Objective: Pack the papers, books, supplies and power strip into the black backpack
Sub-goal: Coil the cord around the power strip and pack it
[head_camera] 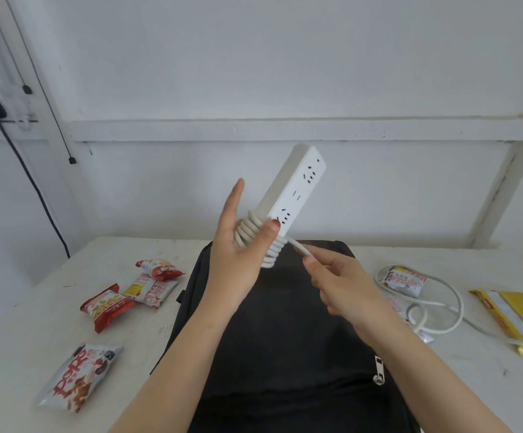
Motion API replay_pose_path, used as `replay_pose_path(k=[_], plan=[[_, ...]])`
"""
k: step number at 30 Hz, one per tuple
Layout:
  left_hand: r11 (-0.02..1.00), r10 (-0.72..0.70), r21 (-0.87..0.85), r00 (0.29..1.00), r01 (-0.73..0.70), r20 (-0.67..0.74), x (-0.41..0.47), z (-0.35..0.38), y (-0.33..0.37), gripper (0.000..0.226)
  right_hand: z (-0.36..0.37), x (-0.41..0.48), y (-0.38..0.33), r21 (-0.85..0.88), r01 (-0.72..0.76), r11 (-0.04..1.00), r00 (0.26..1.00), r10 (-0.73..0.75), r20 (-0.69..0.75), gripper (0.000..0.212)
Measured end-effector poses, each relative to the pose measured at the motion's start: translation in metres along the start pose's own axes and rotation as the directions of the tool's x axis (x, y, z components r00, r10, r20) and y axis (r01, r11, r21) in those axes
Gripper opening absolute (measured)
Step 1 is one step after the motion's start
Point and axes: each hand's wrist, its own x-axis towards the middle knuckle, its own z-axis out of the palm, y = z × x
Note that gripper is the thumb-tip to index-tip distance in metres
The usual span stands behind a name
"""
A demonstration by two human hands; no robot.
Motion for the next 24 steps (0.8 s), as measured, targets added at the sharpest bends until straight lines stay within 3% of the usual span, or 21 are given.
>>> replay_pose_path(k=[2, 4, 8, 13, 17, 21, 24], plan=[[0.998, -0.016, 0.059, 1.0, 0.015, 0.008, -0.002, -0.001, -0.003, 0.052, -0.002, 0.0, -0.002, -0.238, 0.119, 0.964, 0.992, -0.125, -0.011, 0.024], [0.995, -0.038, 0.092, 0.999, 0.04, -0.033, -0.004, -0.001, -0.008, 0.036, -0.005, -0.003, -0.005, -0.465, 0.2, 0.863, 0.975, -0.223, 0.005, 0.02], [0.985, -0.08, 0.143, 0.993, 0.093, -0.092, -0.006, 0.0, -0.014, 0.03, -0.005, -0.013, -0.009, -0.689, 0.246, 0.682, 0.945, -0.327, 0.014, 0.022], [0.981, -0.092, 0.155, 0.983, 0.116, -0.158, -0.008, 0.002, -0.015, 0.032, 0.0, -0.024, -0.011, -0.739, 0.284, 0.611, 0.919, -0.393, 0.028, 0.021], [0.981, -0.062, 0.173, 0.991, 0.083, -0.122, -0.009, -0.002, -0.012, 0.03, 0.003, -0.031, -0.013, -0.737, 0.311, 0.599, 0.909, -0.414, 0.046, 0.021], [0.978, 0.0, 0.207, 1.0, 0.004, -0.016, -0.015, 0.0, -0.005, 0.059, 0.003, -0.027, -0.013, -0.699, 0.306, 0.646, 0.907, -0.422, 0.006, 0.024], [0.983, 0.034, 0.178, 0.999, -0.04, 0.035, -0.018, 0.002, -0.004, 0.066, 0.004, -0.025, -0.012, -0.671, 0.31, 0.674, 0.907, -0.422, -0.006, 0.027]])
